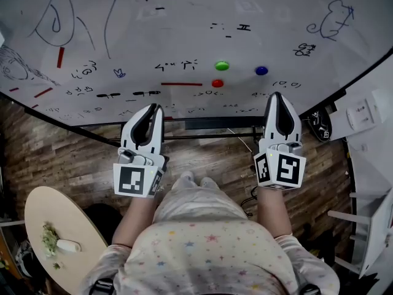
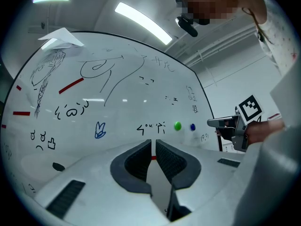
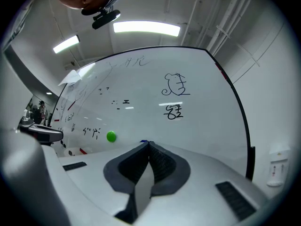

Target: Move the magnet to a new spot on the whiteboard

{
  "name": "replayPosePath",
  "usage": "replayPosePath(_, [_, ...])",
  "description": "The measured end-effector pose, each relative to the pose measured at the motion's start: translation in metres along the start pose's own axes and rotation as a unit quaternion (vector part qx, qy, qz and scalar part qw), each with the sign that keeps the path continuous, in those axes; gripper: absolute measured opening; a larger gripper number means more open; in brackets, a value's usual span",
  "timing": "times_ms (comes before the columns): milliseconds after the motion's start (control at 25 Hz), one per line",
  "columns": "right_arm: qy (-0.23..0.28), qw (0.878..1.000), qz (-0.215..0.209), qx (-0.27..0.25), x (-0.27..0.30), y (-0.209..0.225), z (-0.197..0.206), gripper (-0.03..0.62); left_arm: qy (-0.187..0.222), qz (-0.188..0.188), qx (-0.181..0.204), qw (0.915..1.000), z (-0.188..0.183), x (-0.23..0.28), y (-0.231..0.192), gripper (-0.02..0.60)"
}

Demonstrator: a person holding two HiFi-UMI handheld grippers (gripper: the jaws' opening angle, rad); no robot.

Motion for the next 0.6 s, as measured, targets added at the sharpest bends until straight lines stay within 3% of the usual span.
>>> replayPosePath(600, [-0.013,1.000,-0.026,-0.006,-0.029,0.008,0.009,0.000,0.001,0.008,-0.003,1.0000,-0.002,-0.002,0.030,0.035])
Point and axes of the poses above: the fingertips, and each gripper's own axes: x forward along the fingers, y to its right, z out of its underside, the point moved 5 cm from there along -x, backward along the fingers, and after that the axes turned 12 degrees about -z, right-handed, at the moved point
